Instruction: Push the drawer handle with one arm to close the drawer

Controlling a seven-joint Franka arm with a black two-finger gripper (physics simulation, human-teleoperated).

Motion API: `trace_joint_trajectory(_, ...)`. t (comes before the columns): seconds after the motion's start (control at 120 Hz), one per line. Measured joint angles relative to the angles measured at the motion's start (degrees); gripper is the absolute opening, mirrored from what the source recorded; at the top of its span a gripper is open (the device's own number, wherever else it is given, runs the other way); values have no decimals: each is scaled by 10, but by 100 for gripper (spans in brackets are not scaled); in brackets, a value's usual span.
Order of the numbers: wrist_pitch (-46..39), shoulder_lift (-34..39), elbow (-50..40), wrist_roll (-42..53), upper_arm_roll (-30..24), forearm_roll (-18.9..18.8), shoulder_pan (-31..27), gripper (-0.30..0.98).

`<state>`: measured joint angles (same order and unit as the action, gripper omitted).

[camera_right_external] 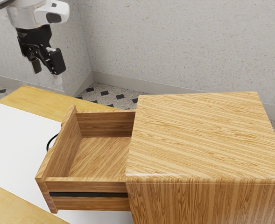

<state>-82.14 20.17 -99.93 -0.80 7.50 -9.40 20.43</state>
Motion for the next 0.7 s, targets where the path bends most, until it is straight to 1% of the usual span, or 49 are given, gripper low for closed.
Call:
trace_joint_trajectory(0.133, -38, -3, -6, -4, 8, 3, -1, 67)
trace_joint_trajectory(0.208, -43, 9, -23, -6, 23, 6, -3, 67)
trace_joint_trajectory(0.242, -43, 35, -53, -6, 29, 6, -5, 67)
trace_joint_trajectory(0.292, -47, 87, -119, -7, 32, 6, -27, 66)
trace_joint_trajectory(0.333, -50, 142, -183, -8, 33, 6, -56, 66)
trace_joint_trajectory(0.4, -54, 230, -254, -7, 22, 6, -117, 66)
trace_joint_trajectory(0.458, -58, 283, -313, -2, 13, -2, -145, 66)
trace_joint_trajectory(0.55, -62, 319, -358, 5, 11, -10, -175, 66)
trace_joint_trajectory(0.625, -64, 336, -369, 12, 10, -17, -192, 66)
trace_joint_trajectory(0.7, -66, 351, -373, 19, 12, -22, -198, 66)
